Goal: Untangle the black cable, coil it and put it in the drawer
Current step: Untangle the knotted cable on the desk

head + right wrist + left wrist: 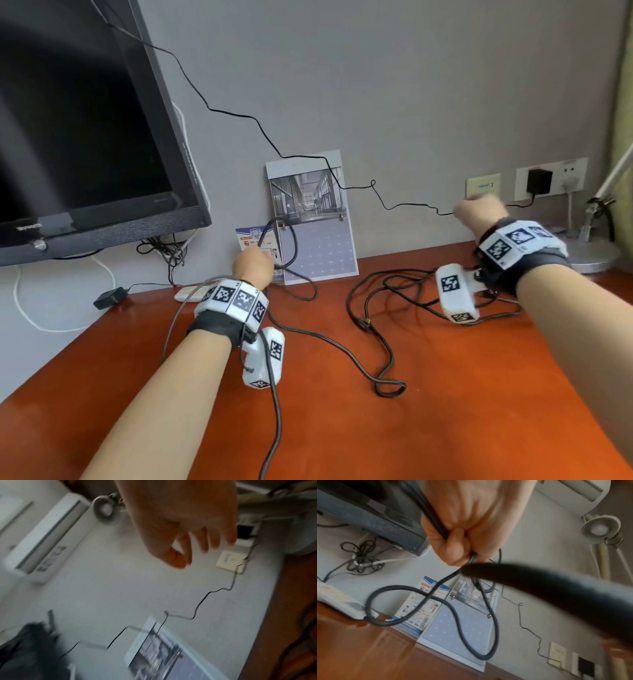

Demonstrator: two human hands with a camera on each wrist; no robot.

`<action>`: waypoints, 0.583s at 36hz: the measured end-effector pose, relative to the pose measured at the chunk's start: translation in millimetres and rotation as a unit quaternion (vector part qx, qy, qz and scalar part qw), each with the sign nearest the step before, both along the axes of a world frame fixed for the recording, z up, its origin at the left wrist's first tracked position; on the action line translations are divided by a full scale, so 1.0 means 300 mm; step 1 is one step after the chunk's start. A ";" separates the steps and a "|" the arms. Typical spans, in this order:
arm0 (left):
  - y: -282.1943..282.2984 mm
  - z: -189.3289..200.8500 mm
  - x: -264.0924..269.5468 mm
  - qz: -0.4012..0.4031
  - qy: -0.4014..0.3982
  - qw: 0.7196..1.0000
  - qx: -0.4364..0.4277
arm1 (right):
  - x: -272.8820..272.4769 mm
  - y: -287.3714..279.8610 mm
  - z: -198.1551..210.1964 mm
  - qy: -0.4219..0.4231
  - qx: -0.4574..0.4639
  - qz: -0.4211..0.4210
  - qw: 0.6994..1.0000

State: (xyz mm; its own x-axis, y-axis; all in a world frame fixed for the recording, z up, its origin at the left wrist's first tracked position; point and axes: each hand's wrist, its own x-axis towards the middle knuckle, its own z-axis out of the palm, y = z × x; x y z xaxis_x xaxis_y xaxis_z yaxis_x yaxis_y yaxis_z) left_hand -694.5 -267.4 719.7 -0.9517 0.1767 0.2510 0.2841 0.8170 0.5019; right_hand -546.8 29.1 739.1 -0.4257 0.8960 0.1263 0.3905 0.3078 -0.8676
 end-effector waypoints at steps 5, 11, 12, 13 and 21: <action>0.048 0.030 0.036 -0.121 0.013 0.969 0.214 | -0.054 -0.255 0.054 -0.060 0.064 0.309 0.947; 0.090 0.079 0.086 -0.178 -0.047 0.900 0.395 | -0.068 -0.480 0.042 -0.186 0.044 0.436 0.880; 0.091 0.088 0.091 -0.182 -0.055 0.893 0.408 | -0.068 -0.502 0.030 -0.190 0.023 0.445 0.875; 0.088 0.095 0.092 -0.184 -0.064 0.888 0.418 | -0.069 -0.521 0.019 -0.190 0.016 0.442 0.876; 0.066 0.099 0.086 -0.252 -0.072 0.864 0.430 | -0.064 -0.595 0.002 -0.102 -0.147 0.513 0.840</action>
State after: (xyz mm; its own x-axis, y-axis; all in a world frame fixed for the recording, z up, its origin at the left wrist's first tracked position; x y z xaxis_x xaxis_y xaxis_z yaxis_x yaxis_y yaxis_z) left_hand -668.6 -247.5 749.4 -0.8403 0.3857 0.3810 0.3788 -0.0851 0.9215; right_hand -566.1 -149.5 739.7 -0.9784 0.0245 -0.2054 0.2004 0.3578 -0.9120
